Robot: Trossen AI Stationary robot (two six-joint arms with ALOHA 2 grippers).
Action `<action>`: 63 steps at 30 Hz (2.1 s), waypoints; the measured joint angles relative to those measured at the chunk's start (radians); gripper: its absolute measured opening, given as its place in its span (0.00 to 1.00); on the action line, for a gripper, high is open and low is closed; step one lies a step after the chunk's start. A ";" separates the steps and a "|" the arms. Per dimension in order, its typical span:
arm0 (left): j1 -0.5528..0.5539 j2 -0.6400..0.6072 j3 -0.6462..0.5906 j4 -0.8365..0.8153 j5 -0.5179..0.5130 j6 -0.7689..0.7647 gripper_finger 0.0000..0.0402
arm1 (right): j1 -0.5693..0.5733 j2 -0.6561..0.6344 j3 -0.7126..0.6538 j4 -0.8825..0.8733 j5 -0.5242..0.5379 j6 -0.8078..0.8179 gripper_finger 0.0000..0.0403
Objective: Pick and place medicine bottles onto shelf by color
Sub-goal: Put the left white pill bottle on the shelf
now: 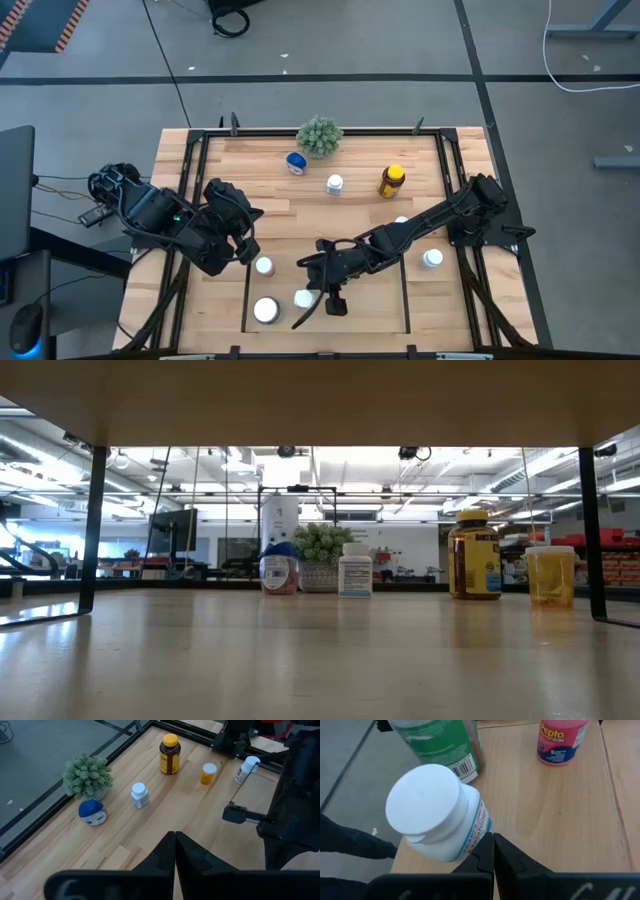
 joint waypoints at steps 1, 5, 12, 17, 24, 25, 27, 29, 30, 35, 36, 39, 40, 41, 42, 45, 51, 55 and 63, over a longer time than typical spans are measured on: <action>0.000 0.000 0.000 0.000 0.000 -0.001 0.03 | -0.003 0.000 0.000 0.001 0.000 -0.005 0.01; 0.000 0.000 0.000 0.000 0.000 -0.001 0.01 | -0.020 0.000 0.000 0.021 0.000 -0.011 0.01; 0.000 0.000 0.000 -0.001 0.000 -0.004 0.04 | -0.038 0.000 0.000 0.069 -0.043 -0.015 0.01; 0.000 0.000 0.000 -0.002 -0.003 -0.004 0.03 | -0.035 0.000 0.000 0.068 -0.089 -0.030 0.01; 0.000 0.000 0.000 -0.002 -0.009 -0.004 0.02 | -0.035 0.000 0.000 0.068 -0.128 -0.030 0.01; 0.000 0.000 0.000 -0.002 -0.010 -0.004 0.02 | -0.035 0.000 0.000 0.068 -0.138 -0.030 0.01; 0.000 0.000 0.000 -0.002 -0.010 -0.004 0.04 | -0.035 0.000 0.000 0.068 -0.146 -0.029 0.01; 0.000 0.000 0.000 -0.002 -0.011 -0.004 0.05 | -0.035 0.000 0.000 0.068 -0.154 -0.025 0.01; 0.000 0.000 0.000 -0.002 -0.011 -0.004 0.05 | -0.035 0.000 0.000 0.068 -0.164 -0.025 0.01; 0.000 0.000 0.000 -0.002 -0.011 -0.004 0.05 | -0.026 0.000 0.000 0.068 -0.193 -0.018 0.01; 0.000 0.000 0.000 -0.002 -0.011 -0.005 0.04 | -0.024 0.000 0.000 0.068 -0.193 -0.018 0.01; 0.000 0.000 0.000 -0.001 -0.011 -0.006 0.02 | -0.021 0.000 0.000 0.072 -0.194 -0.015 0.01; 0.000 0.000 0.000 -0.001 -0.011 -0.006 0.02 | -0.019 0.000 0.000 0.072 -0.194 -0.012 0.01; 0.000 0.000 0.000 -0.001 -0.011 -0.006 0.01 | -0.018 0.000 0.000 0.072 -0.194 -0.011 0.01; 0.000 0.000 0.000 -0.001 -0.011 -0.006 0.01 | -0.017 0.000 0.000 0.072 -0.195 -0.011 0.01; 0.000 0.000 0.000 -0.001 -0.011 -0.006 0.02 | -0.017 0.000 0.000 0.074 -0.195 -0.010 0.01; 0.000 0.000 0.000 -0.001 -0.011 -0.007 0.05 | -0.017 -0.001 0.000 0.109 -0.195 0.006 0.01; 0.000 0.000 0.000 -0.001 -0.011 -0.007 0.02 | -0.018 -0.001 0.000 0.117 -0.190 0.013 0.01; 0.000 0.000 0.000 -0.001 -0.011 -0.007 0.03 | -0.017 -0.001 0.000 0.118 -0.192 0.023 0.01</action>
